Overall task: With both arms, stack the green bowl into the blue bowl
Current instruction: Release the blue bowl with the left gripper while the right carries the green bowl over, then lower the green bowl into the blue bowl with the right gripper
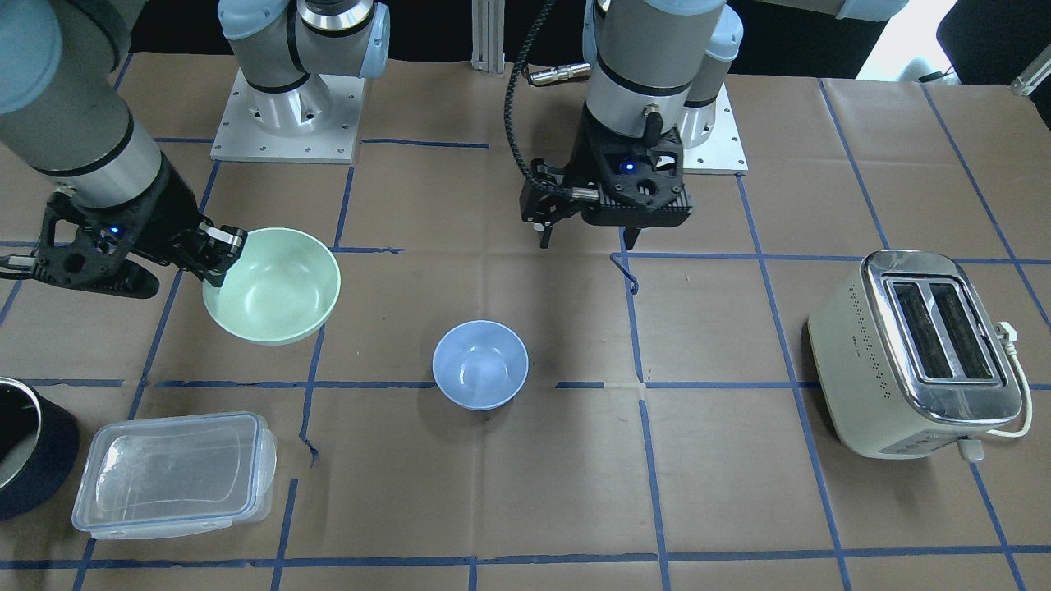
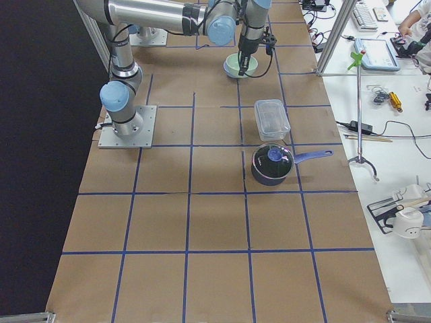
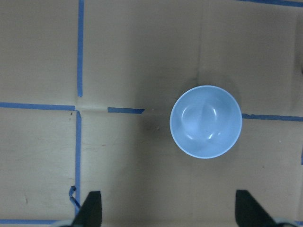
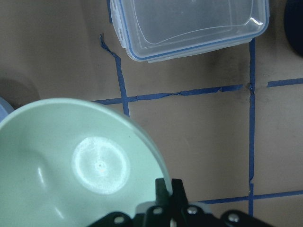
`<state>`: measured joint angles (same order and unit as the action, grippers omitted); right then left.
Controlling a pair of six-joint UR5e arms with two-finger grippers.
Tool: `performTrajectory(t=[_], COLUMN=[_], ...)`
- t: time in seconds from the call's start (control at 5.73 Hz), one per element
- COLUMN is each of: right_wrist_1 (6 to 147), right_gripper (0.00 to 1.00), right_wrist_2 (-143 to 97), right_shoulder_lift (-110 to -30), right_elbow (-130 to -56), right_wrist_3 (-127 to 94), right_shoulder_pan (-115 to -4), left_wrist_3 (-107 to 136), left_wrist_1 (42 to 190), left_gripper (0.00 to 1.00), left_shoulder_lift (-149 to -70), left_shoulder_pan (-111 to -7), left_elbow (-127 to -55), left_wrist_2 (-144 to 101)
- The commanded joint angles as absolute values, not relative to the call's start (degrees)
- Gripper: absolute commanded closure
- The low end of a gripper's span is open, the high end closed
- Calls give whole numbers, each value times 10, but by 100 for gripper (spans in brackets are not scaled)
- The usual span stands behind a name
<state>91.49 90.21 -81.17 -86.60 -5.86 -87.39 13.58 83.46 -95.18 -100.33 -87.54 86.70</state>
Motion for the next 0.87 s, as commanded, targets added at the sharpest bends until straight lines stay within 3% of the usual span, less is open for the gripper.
performTrajectory(t=[0.0, 0.35, 0.7], right_wrist_1=[962, 1025, 1053], right_gripper=[94, 94, 94], right_wrist_2=[901, 901, 901], right_shoulder_lift=[-782, -736, -688], right_elbow=[-866, -866, -869], right_wrist_3=[-174, -296, -317], right_shoulder_pan=[-953, -1046, -1067], left_wrist_3=[10, -4, -7], left_wrist_1=[917, 919, 905], left_gripper=[2, 2, 2], left_shoulder_lift=[-892, -899, -896], left_shoulder_pan=[-921, -913, -911], left_elbow=[-886, -889, -885], left_wrist_2=[877, 886, 884])
